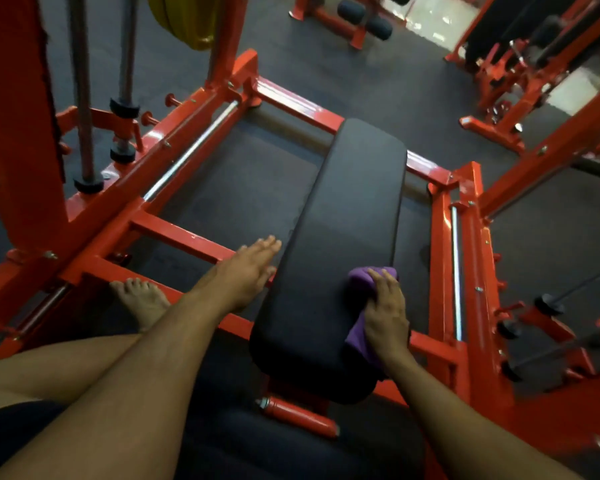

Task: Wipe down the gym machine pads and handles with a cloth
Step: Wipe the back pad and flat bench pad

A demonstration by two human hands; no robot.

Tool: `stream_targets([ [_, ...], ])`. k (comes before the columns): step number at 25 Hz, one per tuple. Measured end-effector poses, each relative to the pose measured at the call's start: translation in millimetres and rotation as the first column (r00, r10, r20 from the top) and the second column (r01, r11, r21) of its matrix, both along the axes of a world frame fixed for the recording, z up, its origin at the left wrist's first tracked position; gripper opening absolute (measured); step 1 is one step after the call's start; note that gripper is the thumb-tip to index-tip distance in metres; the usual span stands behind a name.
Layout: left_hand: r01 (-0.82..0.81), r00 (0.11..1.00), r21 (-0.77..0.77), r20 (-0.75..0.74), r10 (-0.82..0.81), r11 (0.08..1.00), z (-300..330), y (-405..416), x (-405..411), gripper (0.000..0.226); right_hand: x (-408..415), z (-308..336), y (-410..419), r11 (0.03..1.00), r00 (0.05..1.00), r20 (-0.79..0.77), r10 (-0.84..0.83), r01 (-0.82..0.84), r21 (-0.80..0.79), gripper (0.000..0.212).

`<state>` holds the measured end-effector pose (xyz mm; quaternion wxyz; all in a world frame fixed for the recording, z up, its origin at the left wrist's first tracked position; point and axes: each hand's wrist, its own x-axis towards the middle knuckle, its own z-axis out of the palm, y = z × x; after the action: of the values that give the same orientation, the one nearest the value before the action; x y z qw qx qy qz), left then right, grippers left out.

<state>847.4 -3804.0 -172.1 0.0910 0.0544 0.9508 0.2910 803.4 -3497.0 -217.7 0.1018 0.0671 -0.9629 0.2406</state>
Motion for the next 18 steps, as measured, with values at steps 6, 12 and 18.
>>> stream_targets([
  [6,0.316,0.949,0.05,-0.004,-0.316,0.948,-48.0,3.8,-99.7,0.058,-10.6,-24.6,-1.2,0.988,0.996,-0.084,-0.017,0.03,0.152,0.061],
  [12,0.54,0.84,-0.105,0.122,-0.528,0.835,-51.2,-0.4,-124.4,0.063,-15.3,-28.8,6.3,0.996,0.994,-0.111,-0.018,0.028,0.09,0.055],
  [18,0.555,0.827,-0.377,0.159,-0.539,0.741,-30.2,8.3,-100.9,0.061,-7.8,-25.6,2.2,0.996,0.99,-0.135,-0.045,0.055,0.068,0.057],
])
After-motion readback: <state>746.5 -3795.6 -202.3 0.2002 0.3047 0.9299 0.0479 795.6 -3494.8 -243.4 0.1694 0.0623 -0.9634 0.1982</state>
